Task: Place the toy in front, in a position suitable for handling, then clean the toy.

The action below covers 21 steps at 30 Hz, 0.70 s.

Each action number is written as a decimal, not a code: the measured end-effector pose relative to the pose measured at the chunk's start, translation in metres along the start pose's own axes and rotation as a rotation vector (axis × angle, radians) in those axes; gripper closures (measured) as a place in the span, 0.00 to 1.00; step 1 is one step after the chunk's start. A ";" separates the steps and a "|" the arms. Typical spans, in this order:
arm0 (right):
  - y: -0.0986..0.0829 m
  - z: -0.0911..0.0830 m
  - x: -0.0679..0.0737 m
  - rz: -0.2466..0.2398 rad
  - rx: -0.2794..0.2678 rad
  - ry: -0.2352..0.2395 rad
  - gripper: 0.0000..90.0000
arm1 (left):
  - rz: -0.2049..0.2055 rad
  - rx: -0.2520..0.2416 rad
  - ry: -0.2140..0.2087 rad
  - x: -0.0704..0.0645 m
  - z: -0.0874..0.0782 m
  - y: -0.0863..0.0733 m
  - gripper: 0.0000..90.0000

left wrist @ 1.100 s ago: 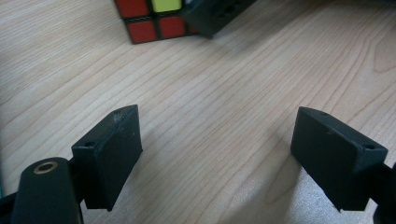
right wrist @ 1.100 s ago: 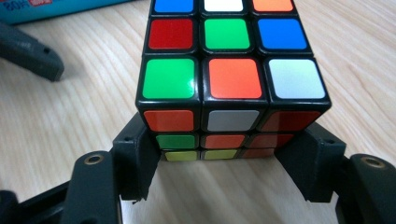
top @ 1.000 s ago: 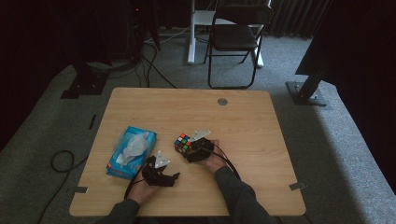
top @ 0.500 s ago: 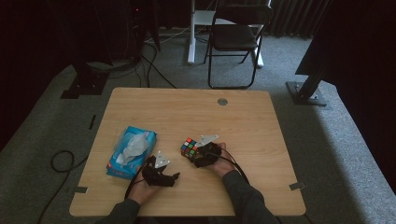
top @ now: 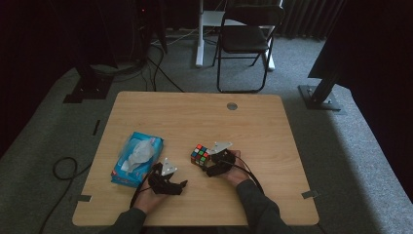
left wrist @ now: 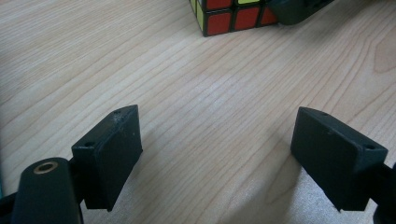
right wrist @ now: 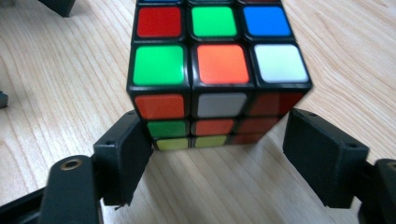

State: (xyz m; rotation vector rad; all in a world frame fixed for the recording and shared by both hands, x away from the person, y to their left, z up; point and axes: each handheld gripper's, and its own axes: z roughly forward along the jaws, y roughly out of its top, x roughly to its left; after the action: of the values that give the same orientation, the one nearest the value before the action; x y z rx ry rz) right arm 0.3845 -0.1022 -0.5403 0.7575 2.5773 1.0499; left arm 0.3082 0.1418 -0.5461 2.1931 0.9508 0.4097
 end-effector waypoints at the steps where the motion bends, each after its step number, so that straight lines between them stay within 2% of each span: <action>1: -0.001 -0.001 0.000 0.005 -0.003 0.003 0.26 | 0.000 0.000 0.000 0.000 0.000 0.000 0.18; 7: -0.010 -0.008 -0.004 0.028 -0.008 -0.007 0.24 | 0.001 0.000 0.000 0.000 0.000 0.000 0.18; 17: -0.030 -0.020 -0.012 0.123 -0.031 -0.040 0.25 | 0.002 0.000 -0.001 0.000 -0.001 -0.001 0.18; 21: -0.031 -0.021 -0.011 0.122 -0.031 -0.048 0.25 | 0.003 0.018 -0.003 -0.001 -0.003 0.000 0.21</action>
State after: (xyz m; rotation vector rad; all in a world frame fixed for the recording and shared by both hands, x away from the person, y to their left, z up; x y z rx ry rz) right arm 0.3739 -0.1391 -0.5472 0.9304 2.4952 1.0902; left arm 0.3055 0.1423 -0.5435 2.2115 0.9530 0.4011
